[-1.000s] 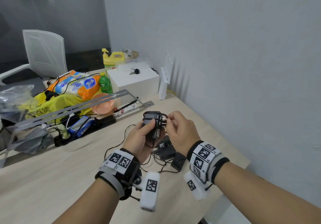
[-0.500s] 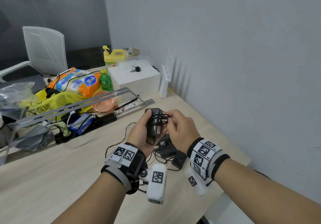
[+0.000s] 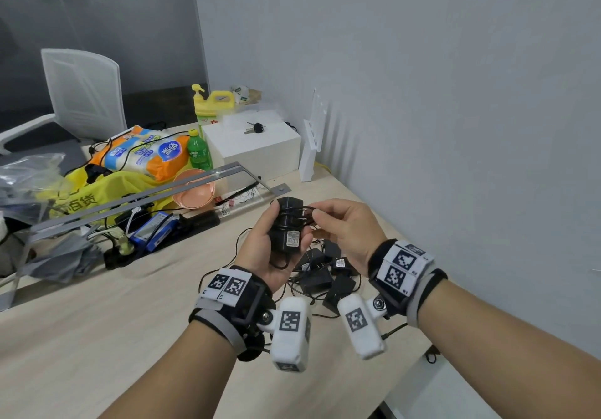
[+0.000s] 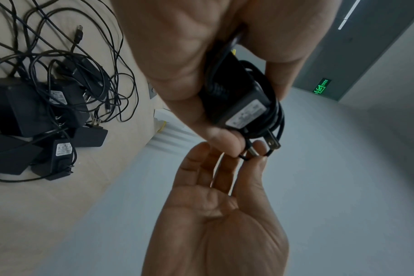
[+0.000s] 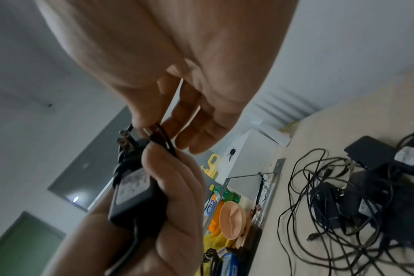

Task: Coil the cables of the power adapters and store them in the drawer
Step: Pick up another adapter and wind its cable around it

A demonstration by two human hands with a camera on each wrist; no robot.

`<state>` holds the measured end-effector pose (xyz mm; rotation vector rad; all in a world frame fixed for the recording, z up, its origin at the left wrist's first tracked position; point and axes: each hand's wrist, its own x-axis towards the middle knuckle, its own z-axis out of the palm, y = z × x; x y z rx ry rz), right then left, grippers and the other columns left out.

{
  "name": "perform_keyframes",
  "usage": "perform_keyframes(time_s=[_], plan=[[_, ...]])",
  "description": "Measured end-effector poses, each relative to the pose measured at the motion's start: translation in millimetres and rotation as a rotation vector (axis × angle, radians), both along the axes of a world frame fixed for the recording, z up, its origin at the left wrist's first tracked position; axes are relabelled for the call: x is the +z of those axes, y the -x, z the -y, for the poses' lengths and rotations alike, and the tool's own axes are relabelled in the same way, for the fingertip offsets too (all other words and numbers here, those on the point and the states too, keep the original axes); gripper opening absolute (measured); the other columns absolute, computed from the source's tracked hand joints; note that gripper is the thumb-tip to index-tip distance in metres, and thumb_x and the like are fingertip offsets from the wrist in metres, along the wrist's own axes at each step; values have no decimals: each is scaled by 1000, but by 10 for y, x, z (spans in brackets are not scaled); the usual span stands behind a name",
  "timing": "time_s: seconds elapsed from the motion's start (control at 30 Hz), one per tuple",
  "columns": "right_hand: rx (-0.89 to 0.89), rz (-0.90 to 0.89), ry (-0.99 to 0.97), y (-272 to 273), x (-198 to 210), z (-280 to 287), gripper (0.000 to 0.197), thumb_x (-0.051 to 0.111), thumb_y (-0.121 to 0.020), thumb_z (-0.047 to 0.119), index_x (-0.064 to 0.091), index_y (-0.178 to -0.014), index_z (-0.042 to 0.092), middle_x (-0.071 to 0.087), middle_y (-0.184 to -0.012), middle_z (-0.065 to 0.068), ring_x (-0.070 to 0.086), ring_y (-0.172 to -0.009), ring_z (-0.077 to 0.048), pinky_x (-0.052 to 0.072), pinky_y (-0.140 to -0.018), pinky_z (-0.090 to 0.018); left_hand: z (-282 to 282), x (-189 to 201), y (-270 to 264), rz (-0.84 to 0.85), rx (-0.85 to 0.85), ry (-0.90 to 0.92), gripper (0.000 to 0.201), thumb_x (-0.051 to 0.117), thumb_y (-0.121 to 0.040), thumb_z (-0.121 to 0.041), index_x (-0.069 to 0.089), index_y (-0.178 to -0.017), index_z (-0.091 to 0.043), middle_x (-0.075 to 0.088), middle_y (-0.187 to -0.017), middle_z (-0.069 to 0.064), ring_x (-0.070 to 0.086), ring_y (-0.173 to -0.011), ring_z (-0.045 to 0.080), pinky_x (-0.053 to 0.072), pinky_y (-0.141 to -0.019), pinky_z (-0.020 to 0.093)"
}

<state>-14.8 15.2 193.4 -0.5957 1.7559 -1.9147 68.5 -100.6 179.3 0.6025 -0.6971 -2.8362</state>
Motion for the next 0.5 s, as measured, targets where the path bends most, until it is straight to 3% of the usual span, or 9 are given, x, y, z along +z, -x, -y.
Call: perform_keyframes(time_s=[0.17, 0.33, 0.5], plan=[[124, 219, 43, 7, 123, -3, 13, 53, -93, -1, 65, -88, 0, 67, -83, -12, 63, -67, -21, 56, -67, -32, 22, -18, -24, -14, -26, 26, 57, 66, -75, -39, 59, -120, -4, 69, -89, 15, 65, -63, 20, 58, -57, 25], [34, 26, -179, -45, 163, 87, 5, 60, -93, 10, 61, -90, 7, 63, -79, -11, 61, -64, -20, 57, -61, -35, 71, -30, -34, -11, 27, 5, 46, 59, -87, -39, 58, -120, -5, 69, -85, 15, 66, -65, 19, 58, -55, 25], [42, -173, -312, -59, 177, 102, 13, 63, -87, -3, 65, -83, 10, 68, -78, -15, 64, -63, -20, 58, -58, -27, 105, 17, -50, -44, 34, 4, 43, 51, -94, -37, 55, -119, -3, 70, -83, 15, 66, -62, 19, 57, -54, 24]])
